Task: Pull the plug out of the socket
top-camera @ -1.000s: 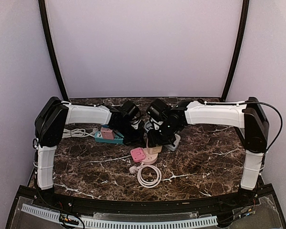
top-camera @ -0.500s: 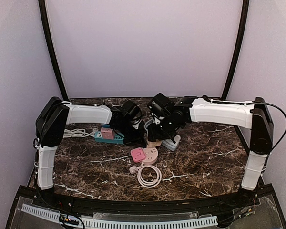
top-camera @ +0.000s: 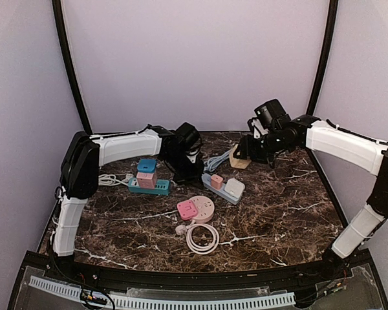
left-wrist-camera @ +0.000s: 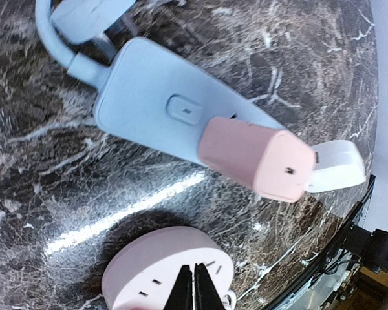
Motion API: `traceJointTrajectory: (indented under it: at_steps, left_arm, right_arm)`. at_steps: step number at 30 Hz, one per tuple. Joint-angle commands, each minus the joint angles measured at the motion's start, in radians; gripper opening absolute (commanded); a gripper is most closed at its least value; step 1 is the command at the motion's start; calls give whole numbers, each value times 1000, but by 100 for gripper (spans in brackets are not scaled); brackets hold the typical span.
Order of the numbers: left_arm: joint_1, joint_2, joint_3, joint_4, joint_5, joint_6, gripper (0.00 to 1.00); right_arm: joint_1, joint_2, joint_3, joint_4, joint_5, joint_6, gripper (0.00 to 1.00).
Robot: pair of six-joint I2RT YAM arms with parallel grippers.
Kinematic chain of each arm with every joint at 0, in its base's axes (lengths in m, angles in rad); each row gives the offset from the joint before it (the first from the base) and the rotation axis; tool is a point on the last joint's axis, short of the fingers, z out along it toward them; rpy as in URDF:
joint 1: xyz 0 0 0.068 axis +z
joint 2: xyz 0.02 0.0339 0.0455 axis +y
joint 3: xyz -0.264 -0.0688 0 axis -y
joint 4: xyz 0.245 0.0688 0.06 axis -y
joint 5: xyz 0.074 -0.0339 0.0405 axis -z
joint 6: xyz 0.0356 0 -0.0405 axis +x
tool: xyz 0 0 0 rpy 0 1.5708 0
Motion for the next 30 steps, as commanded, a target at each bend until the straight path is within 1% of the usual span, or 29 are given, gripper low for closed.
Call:
traceJointTrajectory:
  at_steps: [1,5,7,10,14,16,17,18,21,25,27,30]
  left_arm:
    - [-1,-75,39,-35,-13,20,5]
    - [-2,-155,-18,9,-29,19,10]
    - [-2,-211,-78,42,-34,15,12]
    - [-2,-280,-188,92,-39,1,15]
    - [-1,-393,-315,169,-30,-22,16]
    - [0,-434,-374,200,-32,-23,18]
    - [-1,-467,-441,214,-35,-24,19]
    - [-1,-488,-459,229,-32,-24,19]
    - [-1,-518,-535,263,-20,-31,20]
    - [-1,-534,-592,288,6,-32,20]
    - [0,-539,-615,304,16,-34,21]
    - [-1,-545,-640,323,34,-38,22]
  right_arm:
    - [-152,-36,-78,176,-197,-21,27]
    - [-284,-24,-135,293,-321,-13,29]
    - [-333,-8,-168,354,-371,1,30]
    - [-377,38,-189,406,-397,-1,32]
    - [-412,111,-217,464,-431,8,32]
    - [-423,140,-233,501,-450,13,33]
    - [-432,169,-248,522,-464,16,34]
    - [-434,178,-258,534,-469,19,35]
    - [-441,198,-283,552,-476,22,39]
    - [-445,224,-313,557,-489,26,43]
    - [-448,226,-327,557,-488,27,47]
    - [-451,218,-345,550,-478,25,57]
